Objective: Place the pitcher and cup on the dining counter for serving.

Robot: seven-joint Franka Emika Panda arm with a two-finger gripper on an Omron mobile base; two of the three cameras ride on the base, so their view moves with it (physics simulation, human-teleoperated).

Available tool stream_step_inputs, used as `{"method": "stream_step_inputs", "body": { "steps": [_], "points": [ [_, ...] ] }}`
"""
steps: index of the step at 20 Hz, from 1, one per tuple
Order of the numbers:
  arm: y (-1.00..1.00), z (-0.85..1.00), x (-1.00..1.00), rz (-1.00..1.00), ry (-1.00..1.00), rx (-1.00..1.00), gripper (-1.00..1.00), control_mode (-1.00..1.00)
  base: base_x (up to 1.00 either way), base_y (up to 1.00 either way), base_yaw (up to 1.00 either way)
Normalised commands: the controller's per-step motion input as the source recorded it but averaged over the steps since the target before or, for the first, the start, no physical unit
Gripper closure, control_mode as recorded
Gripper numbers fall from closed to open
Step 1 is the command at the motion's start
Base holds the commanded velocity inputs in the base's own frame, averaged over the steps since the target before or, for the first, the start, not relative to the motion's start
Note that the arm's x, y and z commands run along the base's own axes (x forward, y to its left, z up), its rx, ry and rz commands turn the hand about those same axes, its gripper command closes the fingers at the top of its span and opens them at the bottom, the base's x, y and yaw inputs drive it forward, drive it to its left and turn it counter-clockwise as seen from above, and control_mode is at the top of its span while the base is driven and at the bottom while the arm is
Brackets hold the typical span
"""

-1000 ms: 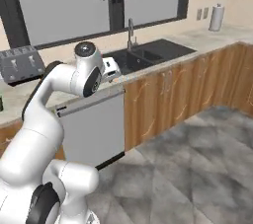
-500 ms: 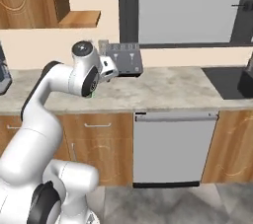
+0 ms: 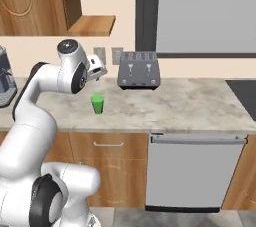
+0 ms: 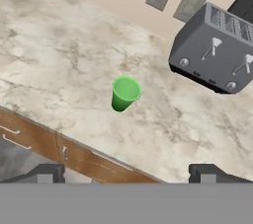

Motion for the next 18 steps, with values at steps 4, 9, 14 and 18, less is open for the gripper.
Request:
{"method": "stream_step_inputs", "body": {
  "steps": [4,9,14,18],
  "points": [
    [0.00,0.00,0.00,0.00,0.00,0.00,-1.00,1.00,0.29,0.00,-0.02],
    [0.00,0.00,0.00,0.00,0.00,0.00,-1.00,1.00,0.43,0.02,-0.02],
    [0.00,0.00,0.00,0.00,0.00,0.00,-1.00,1.00,0.46,0.01,-0.01],
    [0.00,0.00,0.00,0.00,0.00,0.00,-1.00,1.00,0.48,0.01,0.00]
  ]
}}
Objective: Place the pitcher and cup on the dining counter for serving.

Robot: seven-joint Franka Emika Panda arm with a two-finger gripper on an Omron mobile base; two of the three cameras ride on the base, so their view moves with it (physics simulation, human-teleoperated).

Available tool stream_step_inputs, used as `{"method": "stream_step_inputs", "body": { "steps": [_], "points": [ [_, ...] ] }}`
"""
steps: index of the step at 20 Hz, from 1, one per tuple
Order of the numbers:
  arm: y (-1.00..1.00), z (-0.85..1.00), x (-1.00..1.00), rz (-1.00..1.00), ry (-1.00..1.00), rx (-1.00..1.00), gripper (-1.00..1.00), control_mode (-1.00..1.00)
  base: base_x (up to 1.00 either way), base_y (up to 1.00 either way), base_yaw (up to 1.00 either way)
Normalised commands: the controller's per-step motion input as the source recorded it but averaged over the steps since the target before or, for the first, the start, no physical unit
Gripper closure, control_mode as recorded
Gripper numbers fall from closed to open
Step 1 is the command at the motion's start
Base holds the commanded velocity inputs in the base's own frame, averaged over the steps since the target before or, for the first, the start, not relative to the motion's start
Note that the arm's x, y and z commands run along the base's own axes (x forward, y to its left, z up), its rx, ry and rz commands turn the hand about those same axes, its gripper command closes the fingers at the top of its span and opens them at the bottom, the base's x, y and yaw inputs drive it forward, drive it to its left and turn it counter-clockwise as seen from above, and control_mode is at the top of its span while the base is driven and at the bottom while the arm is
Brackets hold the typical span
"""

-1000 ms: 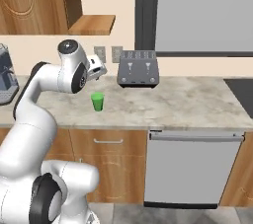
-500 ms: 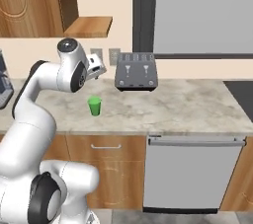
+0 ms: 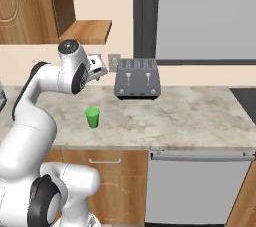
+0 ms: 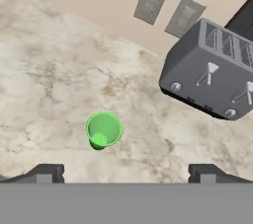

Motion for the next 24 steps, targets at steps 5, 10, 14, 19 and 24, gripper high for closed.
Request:
{"method": "stream_step_inputs", "body": {
  "steps": [5,10,14,19,24],
  "points": [
    [0.00,0.00,0.00,0.00,0.00,0.00,-1.00,1.00,0.46,0.02,-0.01],
    [0.00,-0.03,0.08,0.00,0.07,0.01,-1.00,-1.00,0.14,0.00,0.00],
    [0.00,-0.60,0.03,-0.06,0.29,0.07,-1.00,-1.00,0.00,0.00,0.00],
    [0.00,-0.67,0.25,-0.23,0.20,0.11,-1.00,-1.00,0.00,0.00,0.00],
    [0.00,-0.75,-0.08,-0.30,0.04,0.04,-1.00,-1.00,0.00,0.00,0.00]
  ]
}}
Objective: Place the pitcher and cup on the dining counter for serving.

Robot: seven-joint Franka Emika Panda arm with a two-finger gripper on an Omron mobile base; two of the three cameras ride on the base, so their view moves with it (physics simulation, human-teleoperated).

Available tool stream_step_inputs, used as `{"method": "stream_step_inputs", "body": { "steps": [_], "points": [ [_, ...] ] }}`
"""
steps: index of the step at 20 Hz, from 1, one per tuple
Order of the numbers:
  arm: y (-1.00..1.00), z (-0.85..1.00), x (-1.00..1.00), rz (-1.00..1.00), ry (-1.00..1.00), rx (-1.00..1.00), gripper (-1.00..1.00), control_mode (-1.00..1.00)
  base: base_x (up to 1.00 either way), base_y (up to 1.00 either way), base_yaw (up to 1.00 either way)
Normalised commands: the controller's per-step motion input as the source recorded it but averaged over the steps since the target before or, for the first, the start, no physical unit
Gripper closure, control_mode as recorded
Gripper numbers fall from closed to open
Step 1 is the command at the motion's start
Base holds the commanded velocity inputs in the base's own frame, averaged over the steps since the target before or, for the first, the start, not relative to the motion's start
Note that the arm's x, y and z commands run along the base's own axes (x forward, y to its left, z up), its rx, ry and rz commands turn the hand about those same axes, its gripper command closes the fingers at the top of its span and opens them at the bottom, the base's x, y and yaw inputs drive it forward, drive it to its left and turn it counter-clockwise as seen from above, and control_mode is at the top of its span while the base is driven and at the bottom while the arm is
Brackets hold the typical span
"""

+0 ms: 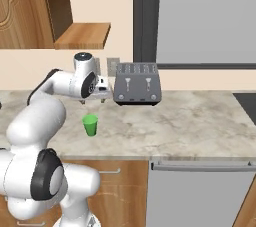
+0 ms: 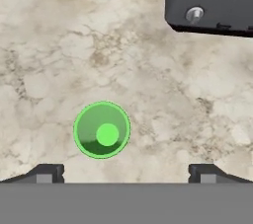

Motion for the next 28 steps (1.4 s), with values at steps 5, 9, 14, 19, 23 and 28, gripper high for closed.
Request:
{"method": "stream_step_inputs", "body": {
  "steps": [5,9,14,19,23,28],
  "points": [
    [0.01,-0.86,-0.13,-0.32,0.00,0.00,-1.00,-1.00,0.00,0.00,0.00],
    [0.00,-0.26,0.00,-0.09,0.00,0.11,-1.00,-1.00,0.00,0.00,0.00],
    [0.00,-0.34,0.22,-0.09,0.00,0.10,-1.00,-1.00,0.00,0.00,0.00],
    [-0.04,-0.19,0.15,-0.04,0.05,0.12,-1.00,-1.00,0.00,0.00,0.00],
    [-0.05,-0.13,0.05,-0.02,0.08,0.06,-1.00,-1.00,0.00,0.00,0.00],
    [0.00,-0.18,0.00,0.00,0.04,0.01,-1.00,-1.00,0.00,0.00,0.00]
  ]
}}
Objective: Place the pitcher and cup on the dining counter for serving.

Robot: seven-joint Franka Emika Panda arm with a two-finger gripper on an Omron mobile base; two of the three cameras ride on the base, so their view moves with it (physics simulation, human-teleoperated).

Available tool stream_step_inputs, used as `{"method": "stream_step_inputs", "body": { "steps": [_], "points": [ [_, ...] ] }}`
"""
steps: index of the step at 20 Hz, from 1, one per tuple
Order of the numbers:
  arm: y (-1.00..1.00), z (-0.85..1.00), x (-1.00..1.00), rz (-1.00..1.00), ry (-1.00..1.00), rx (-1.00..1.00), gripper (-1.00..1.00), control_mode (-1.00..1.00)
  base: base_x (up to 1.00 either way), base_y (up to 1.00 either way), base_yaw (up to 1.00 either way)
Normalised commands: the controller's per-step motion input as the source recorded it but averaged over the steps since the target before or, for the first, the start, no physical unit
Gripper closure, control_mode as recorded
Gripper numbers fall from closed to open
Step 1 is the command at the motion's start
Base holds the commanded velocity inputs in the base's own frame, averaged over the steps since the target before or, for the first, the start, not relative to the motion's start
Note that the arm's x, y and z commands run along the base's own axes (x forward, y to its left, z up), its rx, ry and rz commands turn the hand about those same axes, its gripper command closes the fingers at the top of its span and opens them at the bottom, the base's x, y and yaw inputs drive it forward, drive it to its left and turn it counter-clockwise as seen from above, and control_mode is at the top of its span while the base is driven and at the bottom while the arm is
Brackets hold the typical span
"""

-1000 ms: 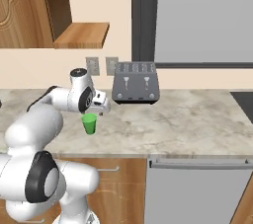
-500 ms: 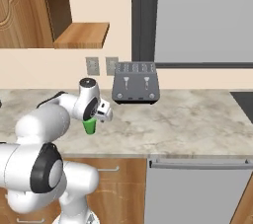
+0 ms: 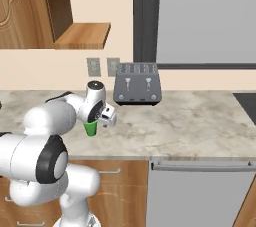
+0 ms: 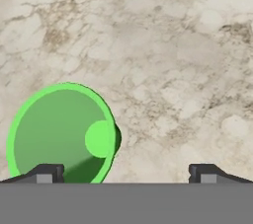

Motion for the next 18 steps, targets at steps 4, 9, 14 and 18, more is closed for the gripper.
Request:
{"method": "stream_step_inputs", "body": {
  "steps": [4,9,14,18],
  "points": [
    [0.00,-0.19,0.00,0.00,0.00,0.00,-1.00,-1.00,0.00,0.00,0.00],
    [0.00,-0.30,0.00,0.00,0.00,0.00,-1.00,-1.00,0.00,0.00,0.00],
    [0.00,-0.30,0.02,0.00,0.00,0.00,-1.00,-1.00,0.00,0.00,0.00],
    [0.00,-0.14,0.05,0.00,0.00,0.00,1.00,-1.00,0.00,0.00,0.00]
  ]
}}
